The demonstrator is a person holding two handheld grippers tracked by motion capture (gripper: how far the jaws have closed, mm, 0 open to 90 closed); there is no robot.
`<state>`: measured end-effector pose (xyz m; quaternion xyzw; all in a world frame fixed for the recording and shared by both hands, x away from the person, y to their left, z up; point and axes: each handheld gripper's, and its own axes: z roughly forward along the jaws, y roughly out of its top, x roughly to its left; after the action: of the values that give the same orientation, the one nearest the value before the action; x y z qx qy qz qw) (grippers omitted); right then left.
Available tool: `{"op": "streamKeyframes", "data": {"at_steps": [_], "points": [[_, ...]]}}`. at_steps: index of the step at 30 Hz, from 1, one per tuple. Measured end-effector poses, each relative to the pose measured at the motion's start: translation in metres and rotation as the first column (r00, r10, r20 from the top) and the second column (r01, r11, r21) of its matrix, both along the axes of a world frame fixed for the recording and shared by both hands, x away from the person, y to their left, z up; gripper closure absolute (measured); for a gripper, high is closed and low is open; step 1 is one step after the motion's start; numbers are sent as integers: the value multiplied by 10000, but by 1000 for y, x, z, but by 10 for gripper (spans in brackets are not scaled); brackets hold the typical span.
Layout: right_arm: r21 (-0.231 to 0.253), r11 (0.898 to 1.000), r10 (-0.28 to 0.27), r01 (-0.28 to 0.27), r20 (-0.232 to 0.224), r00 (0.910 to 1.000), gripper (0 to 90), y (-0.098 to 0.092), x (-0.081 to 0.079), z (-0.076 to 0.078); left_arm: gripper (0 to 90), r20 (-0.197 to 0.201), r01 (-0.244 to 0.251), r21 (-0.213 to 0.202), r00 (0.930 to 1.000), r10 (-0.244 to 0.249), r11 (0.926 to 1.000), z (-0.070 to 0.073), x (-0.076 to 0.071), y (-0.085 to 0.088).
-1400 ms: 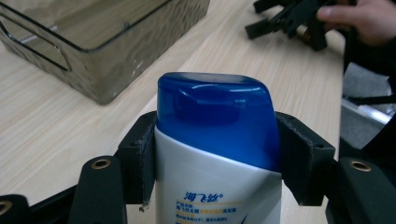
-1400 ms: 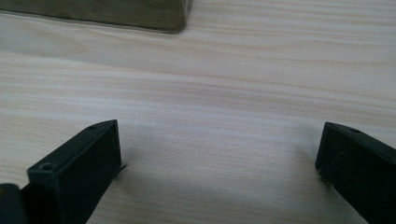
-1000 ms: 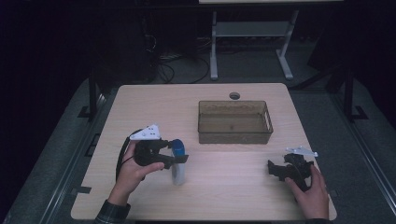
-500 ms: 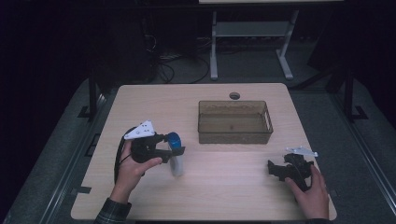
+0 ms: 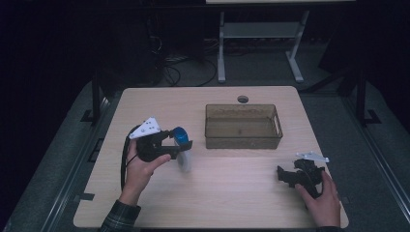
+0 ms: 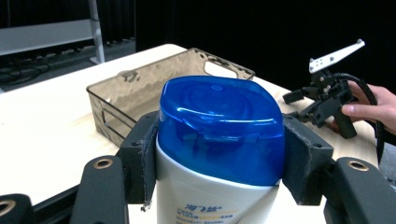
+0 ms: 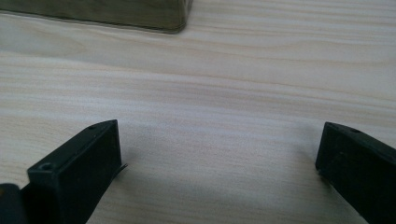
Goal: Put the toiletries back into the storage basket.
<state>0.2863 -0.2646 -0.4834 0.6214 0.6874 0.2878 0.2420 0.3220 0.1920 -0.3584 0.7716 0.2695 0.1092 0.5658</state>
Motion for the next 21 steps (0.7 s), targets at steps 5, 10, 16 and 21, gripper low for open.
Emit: {"op": "streamKeyframes", "data": {"at_steps": [5, 10, 16, 21], "points": [[13, 10000, -25, 25, -15, 10000, 0, 0, 0, 0, 374, 130, -134, -106, 9998, 135, 9999, 7, 4, -4], [9, 10000, 12, -12, 17, 10000, 0, 0, 0, 0, 374, 226, -171, -187, 9996, 175, 9997, 15, 12, -9], [7, 10000, -1, 1, 12, 10000, 0, 0, 0, 0, 374, 351, -184, -148, 9992, 189, 9997, 24, 21, -15], [13, 10000, -3, 3, 13, 10000, 0, 0, 0, 0, 374, 447, -209, -201, 9988, 218, 9996, 30, 27, -20]]}}
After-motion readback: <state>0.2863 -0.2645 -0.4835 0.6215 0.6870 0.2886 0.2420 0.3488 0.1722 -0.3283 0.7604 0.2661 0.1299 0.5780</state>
